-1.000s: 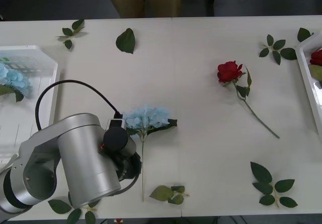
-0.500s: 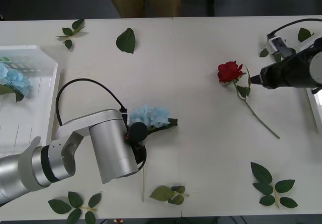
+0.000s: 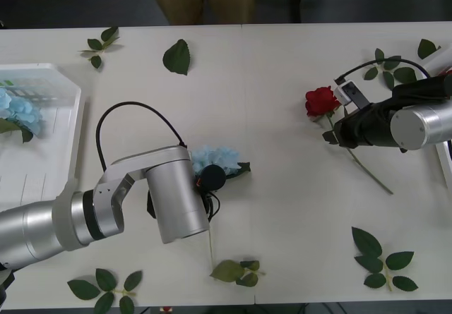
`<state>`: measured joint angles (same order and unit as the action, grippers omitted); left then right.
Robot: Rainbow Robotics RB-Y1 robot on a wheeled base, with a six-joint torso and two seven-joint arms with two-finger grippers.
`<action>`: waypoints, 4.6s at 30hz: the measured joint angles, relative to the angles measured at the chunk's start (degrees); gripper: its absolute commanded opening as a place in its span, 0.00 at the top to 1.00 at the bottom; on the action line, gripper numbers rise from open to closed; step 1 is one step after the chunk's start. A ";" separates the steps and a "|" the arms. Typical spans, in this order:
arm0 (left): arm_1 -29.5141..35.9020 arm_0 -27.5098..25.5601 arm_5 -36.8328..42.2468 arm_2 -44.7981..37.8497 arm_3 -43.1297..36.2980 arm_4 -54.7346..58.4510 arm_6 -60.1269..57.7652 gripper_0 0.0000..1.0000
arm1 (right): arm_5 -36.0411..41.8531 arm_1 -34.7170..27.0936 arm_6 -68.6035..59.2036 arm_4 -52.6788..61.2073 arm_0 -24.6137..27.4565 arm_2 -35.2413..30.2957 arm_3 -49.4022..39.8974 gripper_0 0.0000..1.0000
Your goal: Place the red flowers into the right box and the blue flowers into the left box. If a person shows an open palm, hand one flower to the person first, then continue sorting.
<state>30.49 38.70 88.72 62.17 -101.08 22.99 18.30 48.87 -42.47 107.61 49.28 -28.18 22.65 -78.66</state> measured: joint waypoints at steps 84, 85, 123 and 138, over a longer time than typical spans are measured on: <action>14.65 2.10 -5.92 -6.51 -12.45 13.50 1.95 1.00 | -9.52 -11.98 -0.26 -16.25 -11.98 -8.72 35.60 0.81; 17.32 2.61 -5.93 -8.34 -13.25 16.32 2.01 1.00 | -9.56 -11.95 -0.27 -16.32 -11.99 -8.72 35.60 0.75; 40.37 4.87 -15.43 -32.30 34.28 33.90 49.82 1.00 | 34.04 -13.56 -0.27 10.78 -12.35 -22.30 9.93 0.19; 40.04 4.42 -17.66 -32.30 34.38 33.45 49.82 1.00 | 30.12 -13.56 -0.28 15.70 -12.35 -22.26 9.87 0.19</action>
<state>70.53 43.12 71.06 29.87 -66.70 56.44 68.12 78.99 -56.03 107.34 64.98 -40.52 0.38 -68.79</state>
